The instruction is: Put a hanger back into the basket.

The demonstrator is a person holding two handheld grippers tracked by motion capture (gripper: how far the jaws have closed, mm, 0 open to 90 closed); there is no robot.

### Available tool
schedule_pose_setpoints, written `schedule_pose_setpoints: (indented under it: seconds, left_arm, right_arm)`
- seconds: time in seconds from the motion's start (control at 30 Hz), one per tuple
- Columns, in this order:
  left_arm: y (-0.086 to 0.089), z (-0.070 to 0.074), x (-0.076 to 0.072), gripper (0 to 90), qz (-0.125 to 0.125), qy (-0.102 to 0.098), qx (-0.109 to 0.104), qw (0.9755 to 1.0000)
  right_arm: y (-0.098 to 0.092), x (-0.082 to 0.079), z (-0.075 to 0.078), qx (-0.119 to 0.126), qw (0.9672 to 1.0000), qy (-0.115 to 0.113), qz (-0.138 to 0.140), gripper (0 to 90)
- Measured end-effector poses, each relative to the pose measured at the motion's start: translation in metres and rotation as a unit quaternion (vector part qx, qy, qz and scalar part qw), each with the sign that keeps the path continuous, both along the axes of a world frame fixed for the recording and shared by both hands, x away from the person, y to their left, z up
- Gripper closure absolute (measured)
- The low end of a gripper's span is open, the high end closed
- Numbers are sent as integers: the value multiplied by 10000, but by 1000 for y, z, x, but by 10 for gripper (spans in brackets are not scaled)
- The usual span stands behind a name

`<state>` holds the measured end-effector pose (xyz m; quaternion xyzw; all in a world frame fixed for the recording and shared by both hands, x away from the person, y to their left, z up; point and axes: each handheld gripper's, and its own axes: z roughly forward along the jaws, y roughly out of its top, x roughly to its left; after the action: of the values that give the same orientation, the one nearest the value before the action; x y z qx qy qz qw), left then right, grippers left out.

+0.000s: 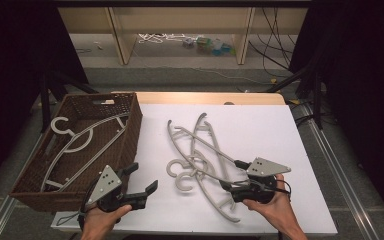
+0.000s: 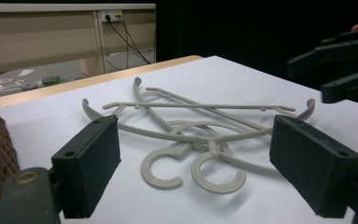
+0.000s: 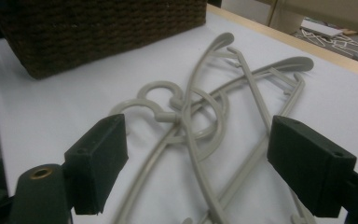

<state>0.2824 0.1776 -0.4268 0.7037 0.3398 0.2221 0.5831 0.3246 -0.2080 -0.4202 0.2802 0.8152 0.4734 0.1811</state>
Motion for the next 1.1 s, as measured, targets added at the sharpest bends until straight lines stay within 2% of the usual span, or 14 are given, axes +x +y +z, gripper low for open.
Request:
schedule_pose_setpoints:
  seconds: [0.23, 0.3, 0.37, 0.57, 0.67, 0.7, 0.73, 0.8, 0.9, 1.03, 1.1]
  left_arm:
    - [1, -1, -1, 161, 15, 32, 55, 10000]
    - [2, -2, 0, 162, 36, 38, 58, 10000]
    - [2, -3, 1, 162, 12, 42, -6, 10000]
    - [3, -4, 1, 162, -6, 62, 68, 10000]
    - [3, -4, 1, 162, -12, 65, 77, 9999]
    - [3, -4, 1, 161, -8, 66, 74, 10000]
    - [3, -4, 2, 162, -7, 64, 75, 10000]
    - [3, -4, 2, 162, -17, 62, 76, 10000]
    - [3, -4, 2, 162, -3, 63, 77, 10000]
    - [3, -5, 1, 163, 36, 122, 36, 9999]
    - [4, -4, 2, 163, 5, 75, 78, 9999]
  right_arm:
    - [5, 18, -9, -571, 9980, 246, 138, 248]
    - [6, 23, -11, -651, 9972, 316, 179, 249]
    - [8, 27, -12, -735, 9967, 281, 197, 267]
    - [16, 38, -19, -1073, 9929, 382, 336, 302]
    - [19, 41, -22, -1289, 9896, 461, 443, 328]
    - [22, 42, -24, -1293, 9898, 405, 440, 330]
    - [22, 42, -23, -1384, 9879, 484, 514, 339]
    - [27, 43, -26, -1437, 9868, 481, 576, 373]
    - [32, 45, -30, -1533, 9839, 656, 650, 414]
    - [38, 50, -37, -1730, 9783, 848, 755, 487]
    - [40, 52, -39, -1828, 9754, 943, 791, 526]
